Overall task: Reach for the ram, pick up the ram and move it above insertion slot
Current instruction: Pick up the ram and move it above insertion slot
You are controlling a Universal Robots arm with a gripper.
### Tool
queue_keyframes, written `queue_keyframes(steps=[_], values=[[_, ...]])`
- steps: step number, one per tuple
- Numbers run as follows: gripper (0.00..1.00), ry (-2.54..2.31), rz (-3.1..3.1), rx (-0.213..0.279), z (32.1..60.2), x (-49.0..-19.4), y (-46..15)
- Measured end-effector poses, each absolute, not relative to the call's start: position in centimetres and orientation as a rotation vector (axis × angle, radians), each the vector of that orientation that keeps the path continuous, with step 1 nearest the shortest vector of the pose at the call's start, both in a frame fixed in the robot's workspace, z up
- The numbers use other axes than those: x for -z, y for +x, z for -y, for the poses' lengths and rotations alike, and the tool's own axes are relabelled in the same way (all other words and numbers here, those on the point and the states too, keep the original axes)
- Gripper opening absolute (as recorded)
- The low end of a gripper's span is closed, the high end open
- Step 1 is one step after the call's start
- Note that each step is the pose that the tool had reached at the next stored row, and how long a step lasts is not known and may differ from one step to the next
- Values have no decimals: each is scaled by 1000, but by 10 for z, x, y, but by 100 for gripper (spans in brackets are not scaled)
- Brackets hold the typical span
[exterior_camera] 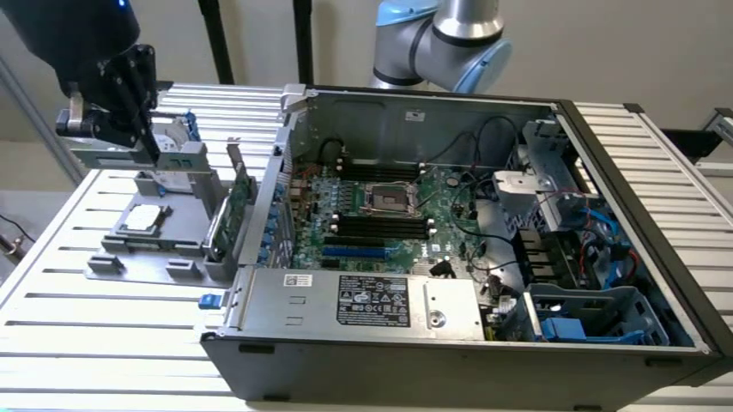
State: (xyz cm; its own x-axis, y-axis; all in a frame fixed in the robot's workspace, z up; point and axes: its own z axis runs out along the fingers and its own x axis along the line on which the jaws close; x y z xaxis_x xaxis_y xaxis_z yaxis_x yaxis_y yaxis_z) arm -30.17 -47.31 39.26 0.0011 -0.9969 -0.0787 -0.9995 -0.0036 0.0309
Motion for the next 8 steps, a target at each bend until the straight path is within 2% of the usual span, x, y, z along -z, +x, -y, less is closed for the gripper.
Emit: queue_keyframes(steps=[8], values=[[13,-2213,-2183,-125,473,-402,-270]])
